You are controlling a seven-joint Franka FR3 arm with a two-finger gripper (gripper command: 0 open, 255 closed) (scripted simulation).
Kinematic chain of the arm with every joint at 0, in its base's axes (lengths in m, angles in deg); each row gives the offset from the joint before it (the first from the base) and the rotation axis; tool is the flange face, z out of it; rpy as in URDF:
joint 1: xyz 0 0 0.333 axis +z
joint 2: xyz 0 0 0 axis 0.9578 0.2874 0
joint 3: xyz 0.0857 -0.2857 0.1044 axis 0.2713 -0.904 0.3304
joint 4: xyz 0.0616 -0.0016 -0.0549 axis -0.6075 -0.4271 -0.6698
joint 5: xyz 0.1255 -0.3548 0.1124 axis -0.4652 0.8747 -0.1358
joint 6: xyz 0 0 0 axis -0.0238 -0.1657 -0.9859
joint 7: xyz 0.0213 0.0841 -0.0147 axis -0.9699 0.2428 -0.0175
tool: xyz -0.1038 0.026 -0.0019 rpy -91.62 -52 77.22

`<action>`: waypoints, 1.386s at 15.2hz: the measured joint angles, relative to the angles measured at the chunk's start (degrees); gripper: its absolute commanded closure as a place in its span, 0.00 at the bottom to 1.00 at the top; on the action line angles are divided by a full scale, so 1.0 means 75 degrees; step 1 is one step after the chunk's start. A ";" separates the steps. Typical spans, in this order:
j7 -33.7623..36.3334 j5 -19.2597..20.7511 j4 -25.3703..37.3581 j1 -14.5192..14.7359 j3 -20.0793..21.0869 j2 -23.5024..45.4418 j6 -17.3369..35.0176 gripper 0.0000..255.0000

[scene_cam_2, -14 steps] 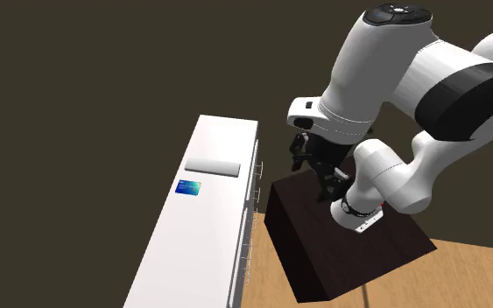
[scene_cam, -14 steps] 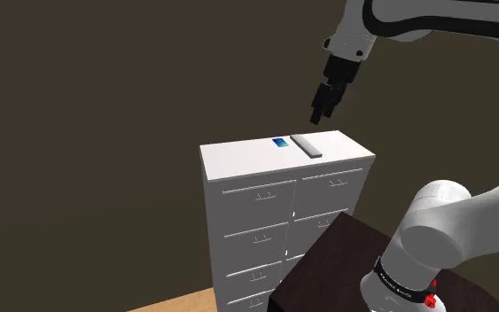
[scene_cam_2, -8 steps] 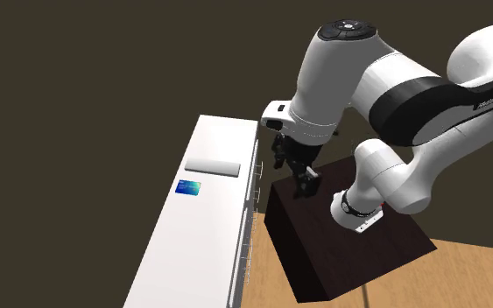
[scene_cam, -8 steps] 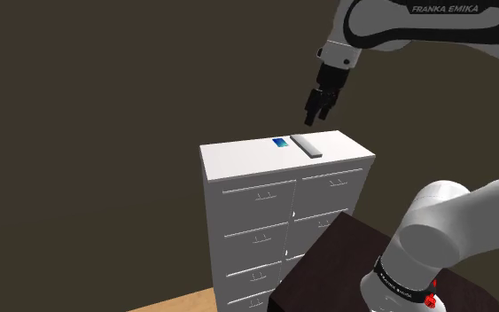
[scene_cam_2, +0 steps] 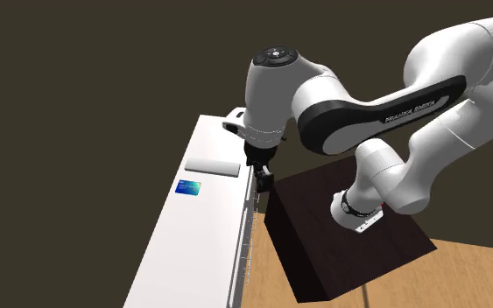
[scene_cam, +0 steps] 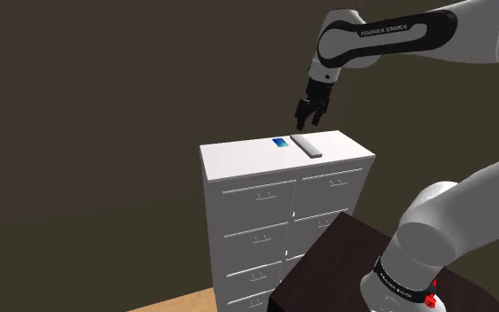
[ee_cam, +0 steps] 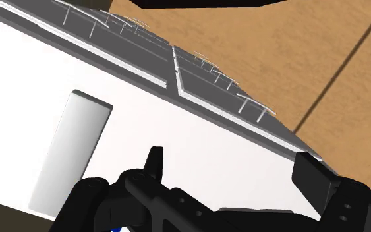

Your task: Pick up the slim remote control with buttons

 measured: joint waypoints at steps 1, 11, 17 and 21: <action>0.0002 0.0009 0.0086 -0.0032 -0.0059 0.0274 0.0153 0.00; -0.0266 -0.0023 0.1082 -0.0474 -0.0819 0.2670 0.1165 0.00; -0.0516 -0.0327 0.2089 -0.0797 -0.1211 0.4299 0.1518 0.00; -0.0608 -0.0468 0.2285 -0.0912 -0.1288 0.4824 0.1764 0.00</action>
